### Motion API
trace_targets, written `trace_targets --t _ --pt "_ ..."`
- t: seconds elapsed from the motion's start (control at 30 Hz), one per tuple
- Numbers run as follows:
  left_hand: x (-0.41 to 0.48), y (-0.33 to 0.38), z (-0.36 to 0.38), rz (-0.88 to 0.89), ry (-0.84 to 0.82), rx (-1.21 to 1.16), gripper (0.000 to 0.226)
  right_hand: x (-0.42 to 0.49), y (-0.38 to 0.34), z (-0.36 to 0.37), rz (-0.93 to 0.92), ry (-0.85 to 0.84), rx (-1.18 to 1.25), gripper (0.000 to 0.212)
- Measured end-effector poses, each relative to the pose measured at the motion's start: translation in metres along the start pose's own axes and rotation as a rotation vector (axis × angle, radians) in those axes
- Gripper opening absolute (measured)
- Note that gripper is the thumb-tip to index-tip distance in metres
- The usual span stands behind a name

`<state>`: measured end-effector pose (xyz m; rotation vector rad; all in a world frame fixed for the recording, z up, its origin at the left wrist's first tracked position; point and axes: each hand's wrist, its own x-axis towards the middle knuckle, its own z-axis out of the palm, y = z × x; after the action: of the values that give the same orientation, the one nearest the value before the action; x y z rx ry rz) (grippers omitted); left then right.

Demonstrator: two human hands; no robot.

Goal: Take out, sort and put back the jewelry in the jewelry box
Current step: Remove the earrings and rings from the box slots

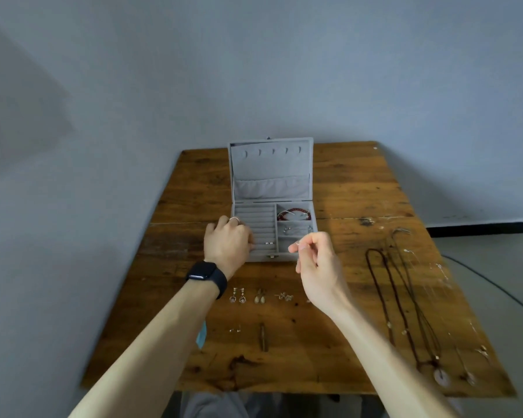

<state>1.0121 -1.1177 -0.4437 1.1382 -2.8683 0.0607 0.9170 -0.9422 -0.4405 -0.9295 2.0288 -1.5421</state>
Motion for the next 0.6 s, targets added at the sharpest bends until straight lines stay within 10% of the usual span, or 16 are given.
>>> trace_targets --t 0.6 --pt "-0.028 -0.016 -0.022 -0.056 0.049 -0.567 0.006 -0.030 0.011 -0.028 0.136 0.066 0.221 0.016"
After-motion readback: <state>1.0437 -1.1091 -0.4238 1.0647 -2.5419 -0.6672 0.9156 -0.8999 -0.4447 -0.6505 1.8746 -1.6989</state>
